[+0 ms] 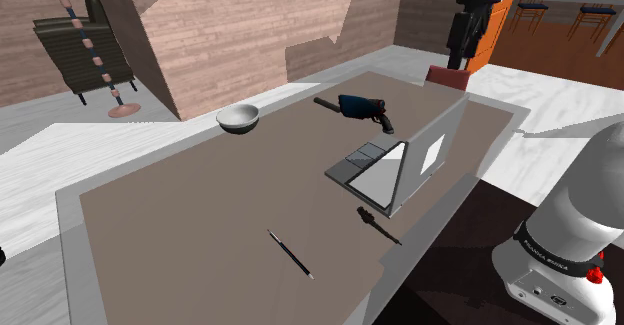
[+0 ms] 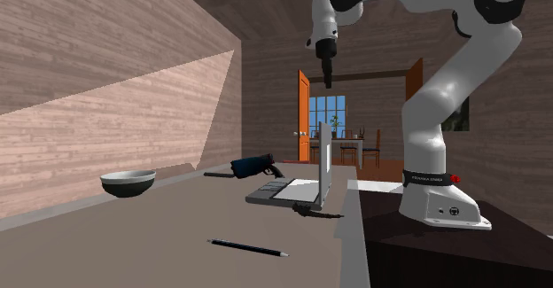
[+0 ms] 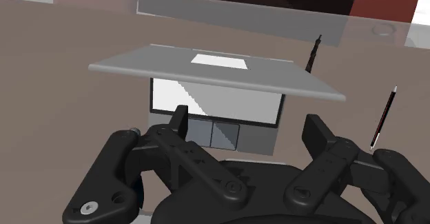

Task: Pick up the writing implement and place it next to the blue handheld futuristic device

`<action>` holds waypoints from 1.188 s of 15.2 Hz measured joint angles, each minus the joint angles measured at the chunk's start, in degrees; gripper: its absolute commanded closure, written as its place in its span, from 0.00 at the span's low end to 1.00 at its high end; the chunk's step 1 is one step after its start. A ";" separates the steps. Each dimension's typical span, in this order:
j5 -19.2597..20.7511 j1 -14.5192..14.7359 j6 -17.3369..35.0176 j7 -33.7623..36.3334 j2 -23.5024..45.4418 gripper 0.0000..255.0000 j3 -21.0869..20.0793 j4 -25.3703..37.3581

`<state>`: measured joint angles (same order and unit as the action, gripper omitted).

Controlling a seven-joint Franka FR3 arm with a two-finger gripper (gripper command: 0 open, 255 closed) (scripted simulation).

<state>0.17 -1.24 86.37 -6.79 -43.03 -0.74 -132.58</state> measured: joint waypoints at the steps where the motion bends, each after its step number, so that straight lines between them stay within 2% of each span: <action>1: 0.00 0.00 0.00 0.00 0.00 0.00 0.00 0.00; 8: -3.97 2.04 8.79 6.86 2.41 0.00 -6.08 -5.73; 18: -8.18 4.66 24.86 18.37 14.42 0.00 -16.75 -8.27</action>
<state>-8.01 3.43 111.23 11.58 -28.61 -17.49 -140.85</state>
